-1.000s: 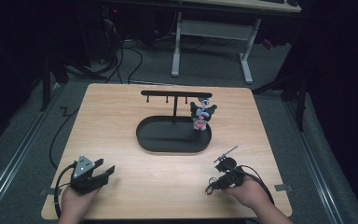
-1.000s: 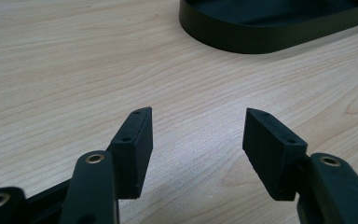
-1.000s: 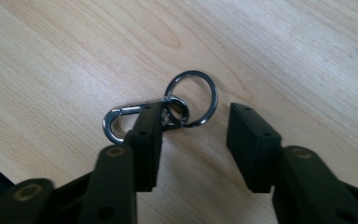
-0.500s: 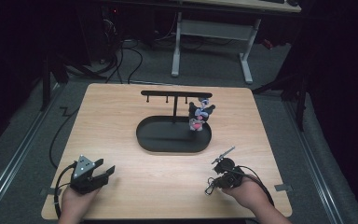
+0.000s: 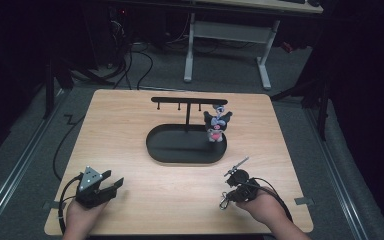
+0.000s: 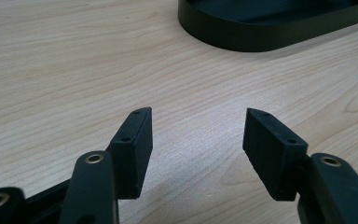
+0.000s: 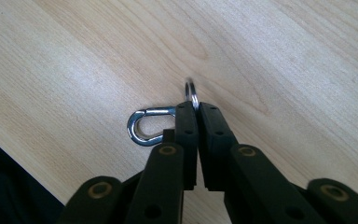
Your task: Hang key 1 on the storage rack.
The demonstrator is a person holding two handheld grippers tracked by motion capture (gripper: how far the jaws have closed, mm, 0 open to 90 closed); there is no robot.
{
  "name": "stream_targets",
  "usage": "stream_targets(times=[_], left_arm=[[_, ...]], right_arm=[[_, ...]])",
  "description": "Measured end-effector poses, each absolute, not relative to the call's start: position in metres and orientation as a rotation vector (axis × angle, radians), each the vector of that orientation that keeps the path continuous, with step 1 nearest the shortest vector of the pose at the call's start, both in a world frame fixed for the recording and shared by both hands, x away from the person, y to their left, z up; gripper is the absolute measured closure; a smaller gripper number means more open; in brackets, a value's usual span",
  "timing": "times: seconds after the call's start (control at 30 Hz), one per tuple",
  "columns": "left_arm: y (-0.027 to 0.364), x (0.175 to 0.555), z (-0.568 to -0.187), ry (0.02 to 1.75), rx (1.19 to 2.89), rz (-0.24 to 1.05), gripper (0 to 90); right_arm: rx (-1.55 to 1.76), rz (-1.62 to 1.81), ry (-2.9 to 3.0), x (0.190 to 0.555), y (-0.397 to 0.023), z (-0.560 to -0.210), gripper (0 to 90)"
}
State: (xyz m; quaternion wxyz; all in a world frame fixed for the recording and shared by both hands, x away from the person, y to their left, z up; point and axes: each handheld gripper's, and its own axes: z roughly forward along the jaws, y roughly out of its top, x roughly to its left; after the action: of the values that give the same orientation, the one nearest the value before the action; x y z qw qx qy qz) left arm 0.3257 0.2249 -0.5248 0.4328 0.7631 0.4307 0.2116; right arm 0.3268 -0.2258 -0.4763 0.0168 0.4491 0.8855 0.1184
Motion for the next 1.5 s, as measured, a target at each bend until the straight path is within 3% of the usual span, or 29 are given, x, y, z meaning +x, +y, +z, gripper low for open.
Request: stream_targets(times=[0.4,1.5], left_arm=[[0.225,0.326,-0.525,1.073,1.903,0.530,43.1],[0.223,0.324,-0.523,1.045,1.887,0.530,42.0]], right_arm=[[1.400,0.378,2.782,0.327,-0.226,-0.473,89.3],[1.325,0.423,2.780,0.334,-0.226,-0.411,89.4]])
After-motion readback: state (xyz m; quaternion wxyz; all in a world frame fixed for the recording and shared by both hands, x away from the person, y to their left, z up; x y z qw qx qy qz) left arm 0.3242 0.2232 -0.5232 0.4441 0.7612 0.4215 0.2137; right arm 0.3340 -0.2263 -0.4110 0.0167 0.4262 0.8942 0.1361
